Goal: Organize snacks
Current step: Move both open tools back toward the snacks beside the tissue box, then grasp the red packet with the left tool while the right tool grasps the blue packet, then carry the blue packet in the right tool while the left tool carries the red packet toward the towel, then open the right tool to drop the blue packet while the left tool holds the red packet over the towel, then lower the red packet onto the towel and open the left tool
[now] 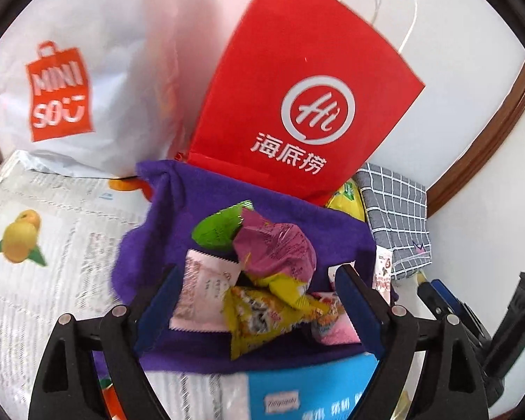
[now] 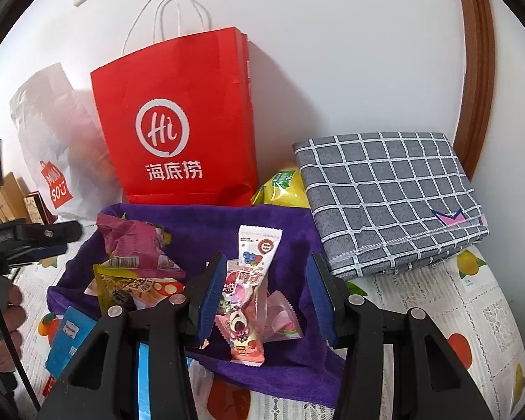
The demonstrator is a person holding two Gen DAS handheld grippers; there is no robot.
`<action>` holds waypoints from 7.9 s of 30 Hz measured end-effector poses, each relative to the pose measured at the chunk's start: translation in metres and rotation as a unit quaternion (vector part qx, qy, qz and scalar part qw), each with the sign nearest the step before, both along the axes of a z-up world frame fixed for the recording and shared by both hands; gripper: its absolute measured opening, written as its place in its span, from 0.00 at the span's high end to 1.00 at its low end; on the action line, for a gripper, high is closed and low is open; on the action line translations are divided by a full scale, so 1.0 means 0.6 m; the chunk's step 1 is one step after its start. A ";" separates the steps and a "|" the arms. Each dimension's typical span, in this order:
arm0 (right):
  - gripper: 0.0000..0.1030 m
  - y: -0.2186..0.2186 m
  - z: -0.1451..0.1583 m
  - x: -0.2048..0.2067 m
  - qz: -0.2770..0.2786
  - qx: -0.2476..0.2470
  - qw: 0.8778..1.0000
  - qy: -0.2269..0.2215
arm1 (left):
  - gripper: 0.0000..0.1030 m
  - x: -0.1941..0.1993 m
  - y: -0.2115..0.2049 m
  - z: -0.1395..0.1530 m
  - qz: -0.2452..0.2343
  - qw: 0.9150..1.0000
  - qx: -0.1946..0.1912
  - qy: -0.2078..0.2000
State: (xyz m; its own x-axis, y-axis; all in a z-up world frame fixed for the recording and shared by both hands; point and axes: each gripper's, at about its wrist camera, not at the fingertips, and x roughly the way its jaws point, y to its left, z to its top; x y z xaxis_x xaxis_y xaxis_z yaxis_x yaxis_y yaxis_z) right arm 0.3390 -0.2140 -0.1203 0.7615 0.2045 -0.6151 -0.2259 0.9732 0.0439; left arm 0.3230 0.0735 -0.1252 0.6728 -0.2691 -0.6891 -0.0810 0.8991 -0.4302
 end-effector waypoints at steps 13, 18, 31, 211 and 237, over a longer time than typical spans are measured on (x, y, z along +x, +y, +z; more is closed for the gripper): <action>0.54 0.012 -0.008 -0.049 0.029 0.013 0.999 0.009 | 0.16 -0.160 0.029 -0.033 -0.020 0.999 0.027 0.032; 0.54 -0.002 -0.017 -0.104 0.029 0.017 0.999 0.019 | 0.16 -0.224 0.012 -0.071 -0.058 0.997 0.025 0.054; 0.54 -0.052 -0.043 -0.252 0.019 0.030 0.998 0.057 | 0.15 -0.253 -0.037 -0.112 -0.082 0.995 0.040 0.045; 0.57 0.043 -0.073 0.035 0.048 0.055 0.993 0.087 | 0.58 -0.087 -0.003 -0.023 -0.016 0.998 0.057 -0.035; 0.51 0.026 -0.043 0.008 0.042 0.054 0.996 0.056 | 0.58 -0.032 -0.012 -0.041 0.018 0.997 0.073 -0.022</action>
